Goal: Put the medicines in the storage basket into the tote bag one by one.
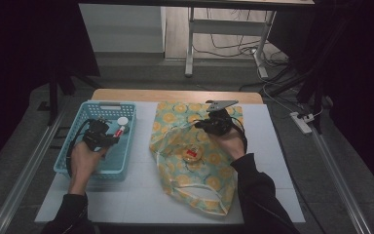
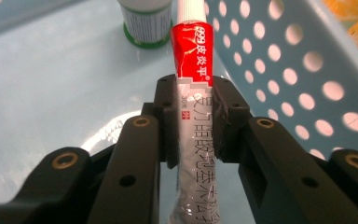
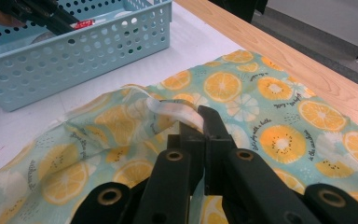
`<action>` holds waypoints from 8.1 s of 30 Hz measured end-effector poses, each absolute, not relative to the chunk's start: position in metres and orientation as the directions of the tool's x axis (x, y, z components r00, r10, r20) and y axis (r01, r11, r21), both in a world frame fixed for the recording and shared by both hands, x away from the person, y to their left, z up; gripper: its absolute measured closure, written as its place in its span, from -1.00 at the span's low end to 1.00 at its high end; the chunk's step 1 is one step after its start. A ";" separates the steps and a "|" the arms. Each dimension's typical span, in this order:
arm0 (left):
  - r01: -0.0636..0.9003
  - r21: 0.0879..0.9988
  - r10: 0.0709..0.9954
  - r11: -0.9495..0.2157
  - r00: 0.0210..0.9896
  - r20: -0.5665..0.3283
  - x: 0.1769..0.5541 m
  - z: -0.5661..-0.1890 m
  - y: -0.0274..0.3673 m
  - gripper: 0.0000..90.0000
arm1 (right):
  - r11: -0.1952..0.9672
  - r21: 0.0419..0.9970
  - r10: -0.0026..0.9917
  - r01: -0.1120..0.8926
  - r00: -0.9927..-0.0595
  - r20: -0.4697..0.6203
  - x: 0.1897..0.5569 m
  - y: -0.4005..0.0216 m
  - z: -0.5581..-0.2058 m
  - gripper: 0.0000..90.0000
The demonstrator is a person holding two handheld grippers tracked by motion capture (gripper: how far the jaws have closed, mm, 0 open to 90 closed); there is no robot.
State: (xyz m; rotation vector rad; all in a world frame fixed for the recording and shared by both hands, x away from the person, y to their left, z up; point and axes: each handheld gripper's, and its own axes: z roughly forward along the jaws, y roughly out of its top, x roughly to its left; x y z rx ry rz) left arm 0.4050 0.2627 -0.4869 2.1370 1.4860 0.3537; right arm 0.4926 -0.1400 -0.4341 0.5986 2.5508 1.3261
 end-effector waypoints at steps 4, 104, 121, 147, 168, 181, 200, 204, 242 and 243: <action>0.768 0.577 0.922 -0.279 0.382 -0.063 0.403 -0.483 0.263 0.65 | 0.509 0.821 0.445 0.259 -0.896 0.007 0.492 -0.141 -0.433 0.99; 0.578 0.620 0.628 -0.531 0.759 -0.169 0.416 -0.455 0.055 0.65 | 0.495 0.831 0.450 0.254 -0.893 0.005 0.492 -0.142 -0.430 1.00; 0.598 0.615 0.694 -0.514 0.712 -0.111 0.448 -0.483 0.049 0.65 | 0.495 0.831 0.449 0.254 -0.893 0.005 0.491 -0.141 -0.430 1.00; 0.617 0.603 0.717 -0.506 0.689 -0.103 0.459 -0.495 0.046 0.39 | 0.499 0.829 0.449 0.254 -0.894 0.004 0.492 -0.141 -0.432 1.00; 0.544 0.667 0.620 -0.509 0.769 -0.154 0.430 -0.463 0.069 -0.46 | 0.504 0.825 0.446 0.254 -0.895 0.003 0.492 -0.141 -0.433 0.99; 0.561 0.689 0.615 -0.458 0.760 -0.210 0.425 -0.453 0.096 -0.81 | 0.510 0.824 0.440 0.248 -0.898 -0.002 0.491 -0.140 -0.433 0.99; 0.589 0.690 0.682 -0.421 0.707 -0.187 0.425 -0.453 0.154 -1.00 | 0.516 0.820 0.440 0.246 -0.898 -0.008 0.491 -0.138 -0.435 0.99; 0.604 0.692 0.713 -0.395 0.677 -0.184 0.424 -0.452 0.169 -1.00 | 0.517 0.819 0.440 0.247 -0.898 -0.007 0.491 -0.138 -0.435 0.99; 0.741 0.620 0.914 -0.257 0.395 -0.092 0.457 -0.466 0.264 -1.00 | 0.518 0.820 0.439 0.245 -0.898 -0.009 0.491 -0.138 -0.435 0.99; 0.746 0.616 0.917 -0.253 0.389 -0.094 0.459 -0.468 0.265 -1.00 | 0.518 0.820 0.439 0.245 -0.898 -0.009 0.491 -0.138 -0.435 0.99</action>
